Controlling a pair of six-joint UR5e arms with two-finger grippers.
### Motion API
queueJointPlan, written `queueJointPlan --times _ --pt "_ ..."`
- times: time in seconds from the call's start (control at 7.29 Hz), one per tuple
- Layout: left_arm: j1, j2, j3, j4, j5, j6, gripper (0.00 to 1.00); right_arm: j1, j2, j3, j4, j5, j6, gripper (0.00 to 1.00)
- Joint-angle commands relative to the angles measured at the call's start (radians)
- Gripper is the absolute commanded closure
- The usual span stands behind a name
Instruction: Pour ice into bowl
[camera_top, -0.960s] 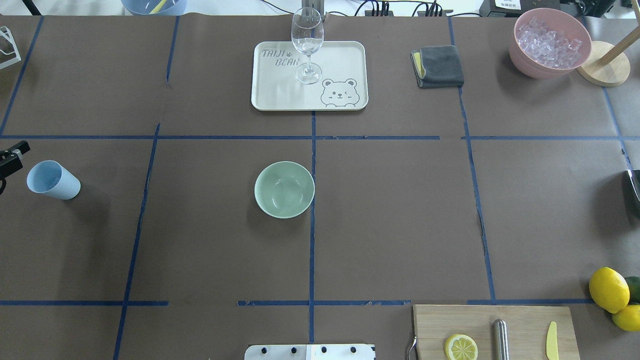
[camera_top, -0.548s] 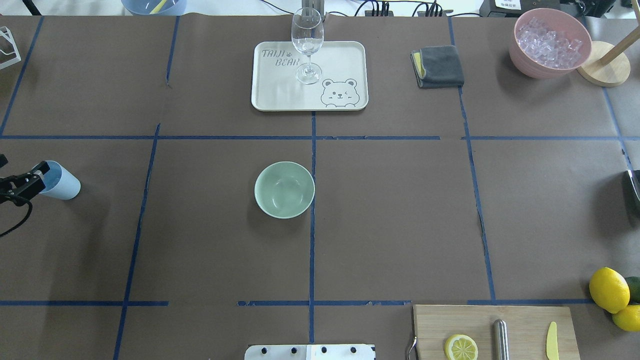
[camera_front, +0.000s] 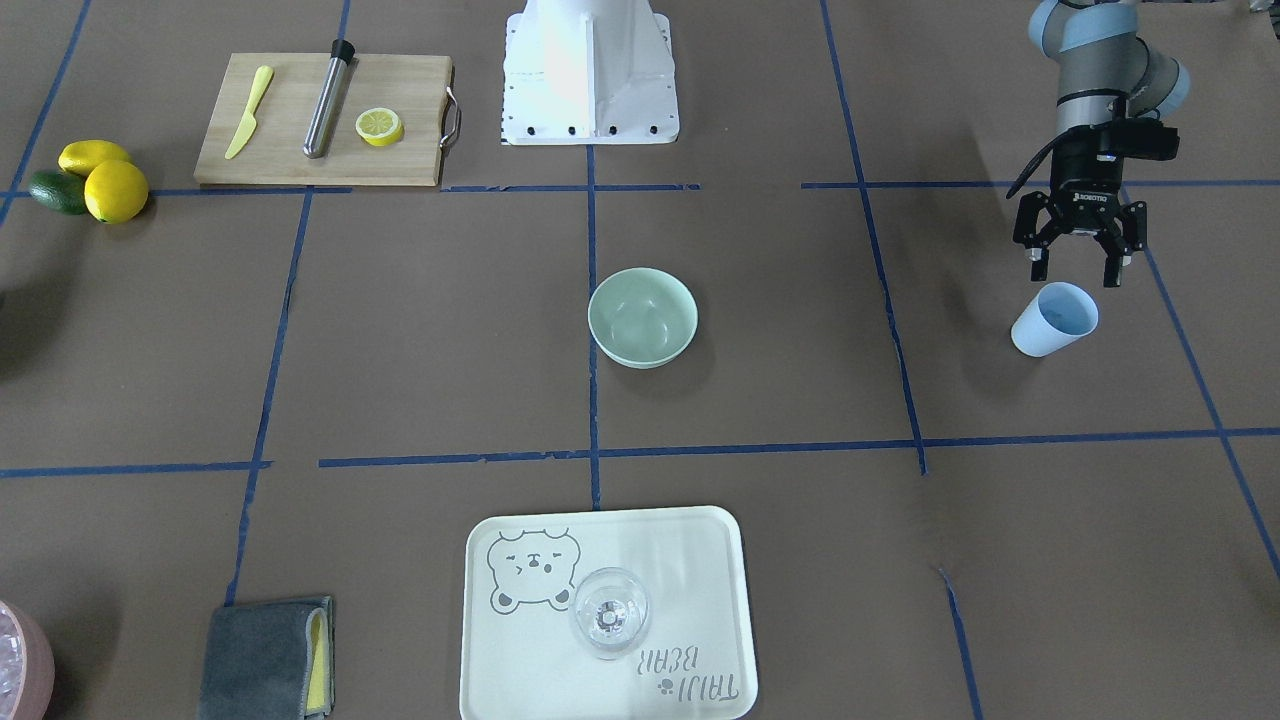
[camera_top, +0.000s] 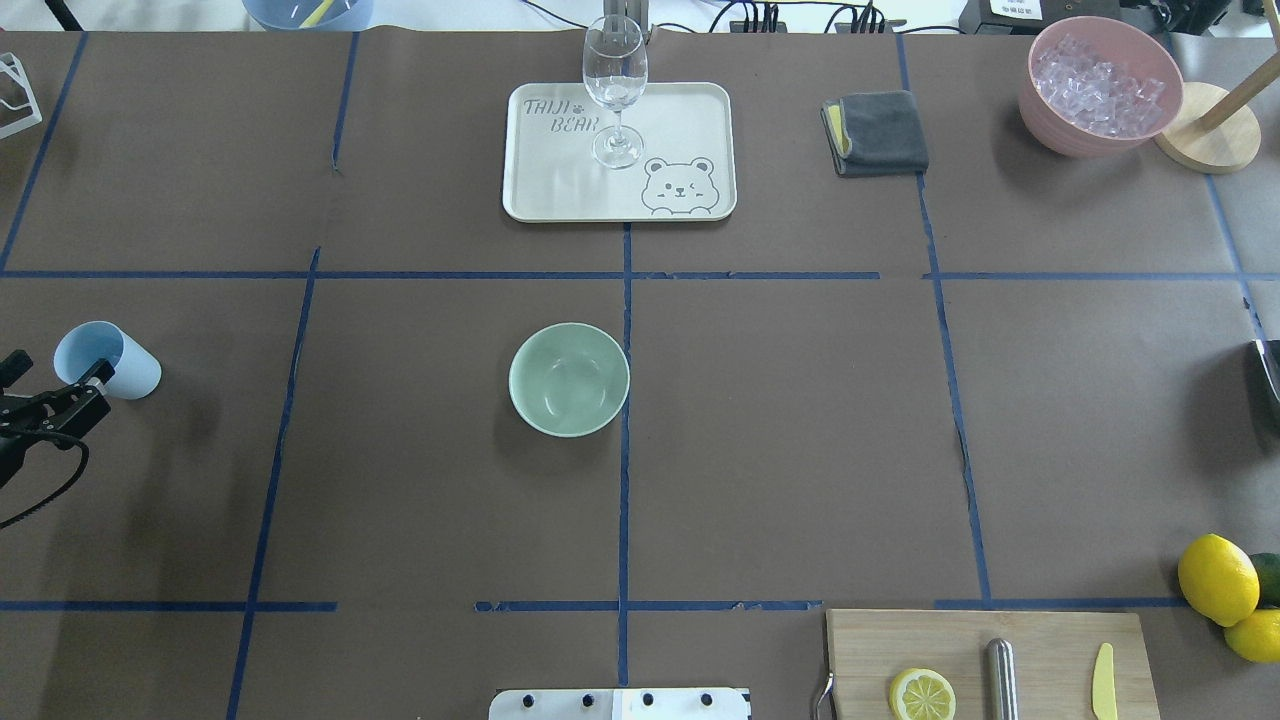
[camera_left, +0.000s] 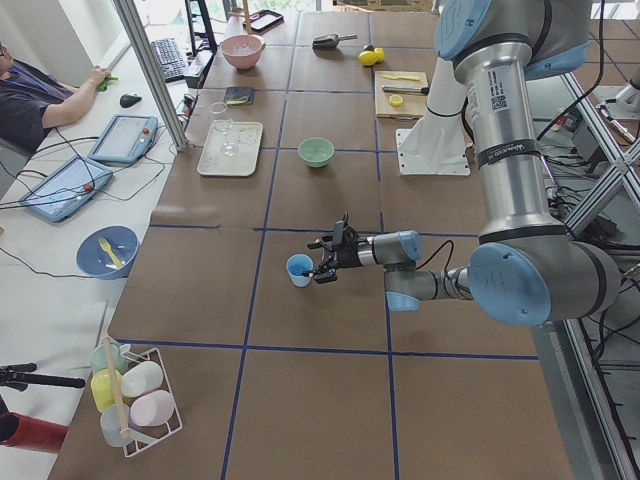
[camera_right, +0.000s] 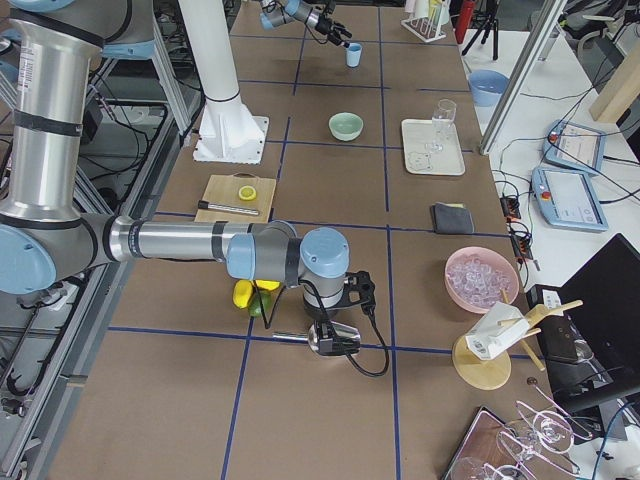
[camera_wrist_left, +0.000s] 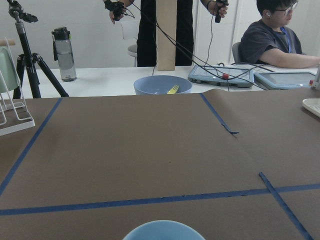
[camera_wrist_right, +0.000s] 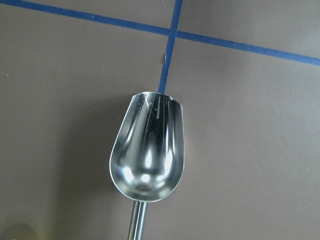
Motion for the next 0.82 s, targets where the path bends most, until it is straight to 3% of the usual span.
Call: queueJointPlan --times 0.0,0.69 --pt "0.027 -0.011 0.029 0.0 0.028 -0.018 0.0 0.0 0.0 -0.002 0.0 0.001 0.0 0.0" --pt "0.056 -0.12 0.159 -0.005 0.085 -0.04 0.0 0.001 0.0 -0.003 0.0 -0.001 0.0 0.0"
